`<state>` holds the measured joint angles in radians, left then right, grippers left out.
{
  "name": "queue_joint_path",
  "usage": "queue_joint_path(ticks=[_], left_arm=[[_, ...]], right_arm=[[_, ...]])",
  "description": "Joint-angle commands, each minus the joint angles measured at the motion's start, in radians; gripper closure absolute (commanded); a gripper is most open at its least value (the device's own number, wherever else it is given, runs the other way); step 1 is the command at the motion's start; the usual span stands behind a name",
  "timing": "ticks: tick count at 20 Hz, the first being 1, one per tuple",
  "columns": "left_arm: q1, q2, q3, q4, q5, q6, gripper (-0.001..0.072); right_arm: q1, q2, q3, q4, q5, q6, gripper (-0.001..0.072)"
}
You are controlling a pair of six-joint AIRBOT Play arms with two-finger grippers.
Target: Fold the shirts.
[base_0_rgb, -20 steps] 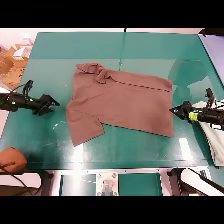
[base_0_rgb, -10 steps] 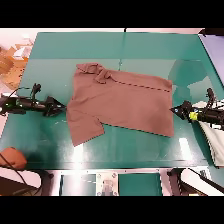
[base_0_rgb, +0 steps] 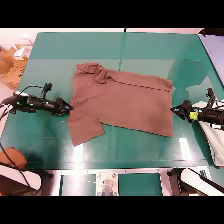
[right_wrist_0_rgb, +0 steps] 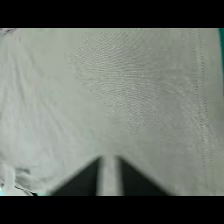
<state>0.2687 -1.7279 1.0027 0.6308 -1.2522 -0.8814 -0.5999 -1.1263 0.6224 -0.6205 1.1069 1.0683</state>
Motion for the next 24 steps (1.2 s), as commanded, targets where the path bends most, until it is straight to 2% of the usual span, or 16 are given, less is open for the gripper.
queue_joint_path(ticks=[1,2,4,5,7,9,14,20,21,22,23,24], left_arm=[[-0.005,-0.002,-0.001,0.066,-0.04,0.0,0.0675],[-0.005,-0.002,-0.001,0.068,-0.039,0.0,0.068],[-0.005,-0.002,-0.001,0.058,-0.039,0.0,0.068],[-0.005,-0.002,-0.001,0.055,-0.039,0.0,0.068],[-0.005,-0.002,-0.001,0.054,-0.039,0.001,0.068],[-0.005,-0.002,-0.001,0.053,-0.04,0.001,0.068],[-0.005,-0.002,-0.001,0.042,-0.039,0.001,0.068],[-0.005,-0.002,-0.002,0.034,-0.047,0.0,0.068],[-0.005,-0.002,-0.001,0.028,-0.051,0.0,0.068],[-0.005,-0.002,-0.001,0.022,-0.056,0.0,0.068],[-0.005,-0.002,-0.001,0.014,-0.065,0.001,0.068],[-0.005,-0.002,0.006,0.014,-0.081,0.001,0.068]], right_arm=[[-0.029,0.001,0.0,-0.028,0.001,0.052,0.0439],[-0.058,0.001,0.0,-0.031,0.005,0.085,0.0426],[-0.134,0.001,0.001,-0.078,0.031,0.146,0.0242],[-0.174,0.0,0.0,-0.132,0.052,0.194,0.0216],[-0.225,0.0,-0.002,-0.274,0.091,0.272,0.0216],[-0.233,-0.001,-0.019,-0.357,0.109,0.294,0.0216],[-0.224,-0.059,-0.135,-0.351,0.069,0.279,0.0217],[-0.109,-0.199,-0.187,-0.156,-0.011,0.111,0.0223],[-0.096,-0.208,-0.186,-0.116,-0.011,0.086,0.0306],[-0.087,-0.208,-0.184,-0.084,-0.01,0.06,0.0463],[-0.083,-0.208,-0.177,-0.069,0.002,0.048,0.0518],[-0.083,-0.208,-0.164,-0.068,0.021,0.046,0.0622]])
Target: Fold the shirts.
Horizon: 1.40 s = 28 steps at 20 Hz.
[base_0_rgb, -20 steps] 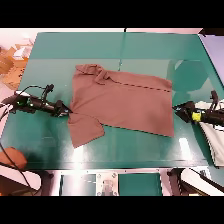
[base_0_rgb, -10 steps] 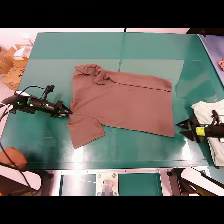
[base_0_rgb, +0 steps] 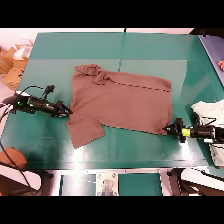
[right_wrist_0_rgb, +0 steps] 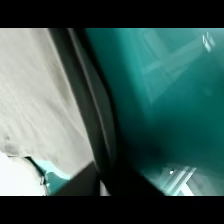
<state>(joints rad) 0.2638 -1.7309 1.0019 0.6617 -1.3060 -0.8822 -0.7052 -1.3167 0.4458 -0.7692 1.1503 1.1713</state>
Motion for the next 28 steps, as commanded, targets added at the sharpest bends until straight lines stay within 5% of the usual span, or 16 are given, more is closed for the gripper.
queue_joint_path(ticks=[1,6,11,16,20,24,28], left_arm=[[0.0,0.002,0.023,-0.016,-0.06,0.002,0.0681],[0.0,0.093,0.143,-0.017,-0.171,-0.037,0.0682],[0.0,0.439,0.358,-0.109,-0.171,-0.091,0.0682],[0.0,0.78,0.819,-0.141,-0.011,-0.148,0.0682],[0.0,0.882,1.139,-0.046,0.091,-0.244,0.0681],[0.0,0.903,1.115,0.075,0.063,-0.314,0.0681],[0.0,0.882,0.863,0.113,0.026,-0.317,0.068]], right_arm=[[0.023,-0.014,0.028,0.081,0.003,-0.058,0.0666],[0.023,0.086,0.195,0.106,0.118,-0.027,0.0698],[0.021,0.347,0.517,0.348,0.191,0.001,0.0698],[-0.022,0.56,0.996,0.391,0.001,0.045,0.0698],[-0.124,0.62,1.262,0.367,-0.072,0.076,0.0698],[-0.126,0.624,1.276,0.293,-0.076,0.112,0.0698],[-0.082,0.62,1.074,0.283,-0.049,0.107,0.0698]])
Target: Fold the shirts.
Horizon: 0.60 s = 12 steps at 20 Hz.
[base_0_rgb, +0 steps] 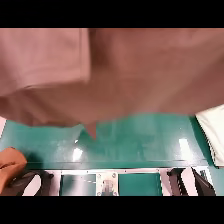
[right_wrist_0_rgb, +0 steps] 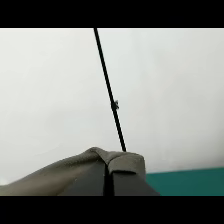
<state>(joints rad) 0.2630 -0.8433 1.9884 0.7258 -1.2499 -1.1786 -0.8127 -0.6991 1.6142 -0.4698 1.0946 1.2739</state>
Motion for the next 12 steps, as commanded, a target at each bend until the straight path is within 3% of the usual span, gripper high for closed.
queue_joint_path(ticks=[1,4,7,10,12], left_arm=[[0.0,-0.019,-0.204,0.047,-0.061,-0.021,0.068],[-0.031,-0.079,-0.509,0.035,-0.024,0.008,0.068],[-0.133,-0.206,-0.772,0.03,0.23,0.121,0.068],[-0.222,-0.441,-0.801,0.015,0.466,0.158,0.0681],[-0.235,-0.585,-0.732,-0.024,0.556,0.159,0.0681]], right_arm=[[0.066,-0.004,-0.177,-0.017,0.005,-0.026,0.0698],[0.206,-0.058,-0.433,-0.046,-0.03,-0.108,0.0698],[0.328,-0.188,-0.646,-0.119,-0.213,-0.116,0.0698],[0.414,-0.452,-0.684,-0.11,-0.369,-0.161,0.0698],[0.425,-0.653,-0.601,-0.081,-0.388,-0.161,0.0698]])
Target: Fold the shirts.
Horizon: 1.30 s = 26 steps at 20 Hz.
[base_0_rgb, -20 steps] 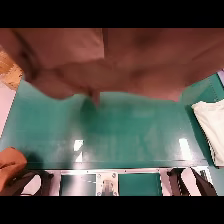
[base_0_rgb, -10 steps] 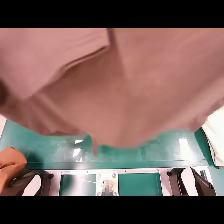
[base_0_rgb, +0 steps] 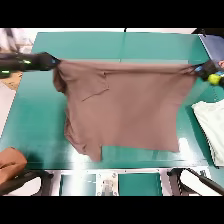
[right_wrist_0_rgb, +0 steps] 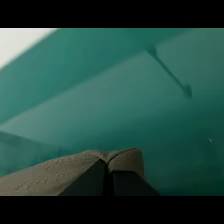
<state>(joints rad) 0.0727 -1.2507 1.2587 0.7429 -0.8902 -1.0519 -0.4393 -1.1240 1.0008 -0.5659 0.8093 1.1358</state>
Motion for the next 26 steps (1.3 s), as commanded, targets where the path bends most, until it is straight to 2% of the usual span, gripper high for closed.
queue_joint_path(ticks=[1,4,8,11,15,18,26], left_arm=[[-0.045,-0.238,0.046,-0.061,0.212,0.032,0.0681],[-0.044,-0.378,0.208,-0.066,0.218,0.032,0.0681],[-0.043,-0.447,0.277,-0.04,0.21,0.031,0.0681],[-0.032,-0.447,0.277,0.051,0.093,0.016,0.0681],[-0.032,-0.447,0.275,0.251,-0.124,-0.053,0.0681],[-0.035,-0.447,0.275,0.323,-0.223,-0.077,0.0681],[-0.043,-0.466,0.254,0.327,-0.277,-0.103,0.068]], right_arm=[[0.052,-0.321,0.077,0.024,-0.094,-0.023,0.0698],[0.052,-0.553,0.324,0.027,-0.029,-0.013,0.0698],[0.051,-0.692,0.534,0.022,0.058,0.004,0.0698],[0.047,-0.69,0.54,-0.055,0.152,0.01,0.0698],[0.048,-0.687,0.54,-0.324,0.353,0.113,0.0699],[0.048,-0.681,0.539,-0.468,0.446,0.158,0.0699],[0.056,-0.682,0.532,-0.51,0.483,0.171,0.0698]])
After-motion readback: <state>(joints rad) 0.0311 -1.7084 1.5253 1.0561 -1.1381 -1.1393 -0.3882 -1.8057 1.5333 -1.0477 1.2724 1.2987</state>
